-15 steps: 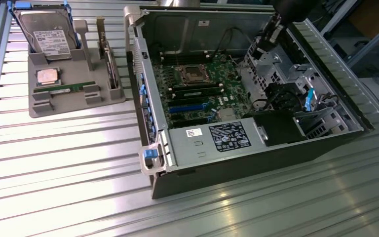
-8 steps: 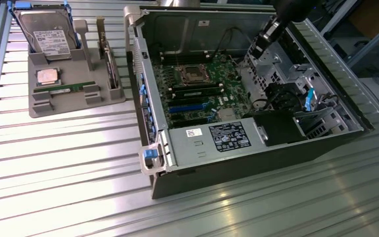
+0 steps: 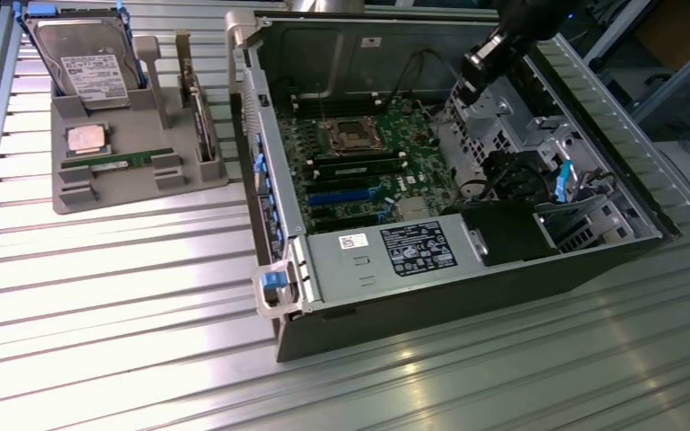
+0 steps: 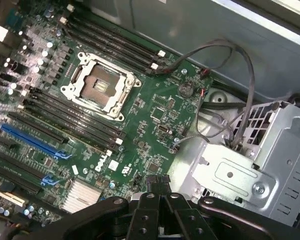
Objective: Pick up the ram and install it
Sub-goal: 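Press down the ram until it locks into place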
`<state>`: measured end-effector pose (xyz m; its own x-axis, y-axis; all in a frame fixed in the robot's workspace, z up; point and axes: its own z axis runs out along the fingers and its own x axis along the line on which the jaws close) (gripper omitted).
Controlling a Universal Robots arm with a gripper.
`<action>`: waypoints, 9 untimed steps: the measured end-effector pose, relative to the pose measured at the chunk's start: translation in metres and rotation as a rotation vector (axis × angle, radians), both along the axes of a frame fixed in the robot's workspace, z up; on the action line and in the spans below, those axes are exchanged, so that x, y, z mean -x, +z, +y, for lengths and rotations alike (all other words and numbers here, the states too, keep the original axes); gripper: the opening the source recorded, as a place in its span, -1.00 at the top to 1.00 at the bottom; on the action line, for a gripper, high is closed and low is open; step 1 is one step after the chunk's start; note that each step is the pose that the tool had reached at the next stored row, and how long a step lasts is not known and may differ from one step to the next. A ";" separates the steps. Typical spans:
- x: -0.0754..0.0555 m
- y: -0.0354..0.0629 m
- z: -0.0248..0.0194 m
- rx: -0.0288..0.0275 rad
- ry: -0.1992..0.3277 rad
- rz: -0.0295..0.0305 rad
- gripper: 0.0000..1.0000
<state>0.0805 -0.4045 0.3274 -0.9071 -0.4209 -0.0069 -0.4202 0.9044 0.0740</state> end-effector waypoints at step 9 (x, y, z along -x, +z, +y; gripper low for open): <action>0.000 0.0000 0.0000 0.0000 -0.254 0.0000 0.80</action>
<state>0.0805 -0.4045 0.3275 -0.9838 -0.1790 -0.0069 -0.1790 0.9811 0.0740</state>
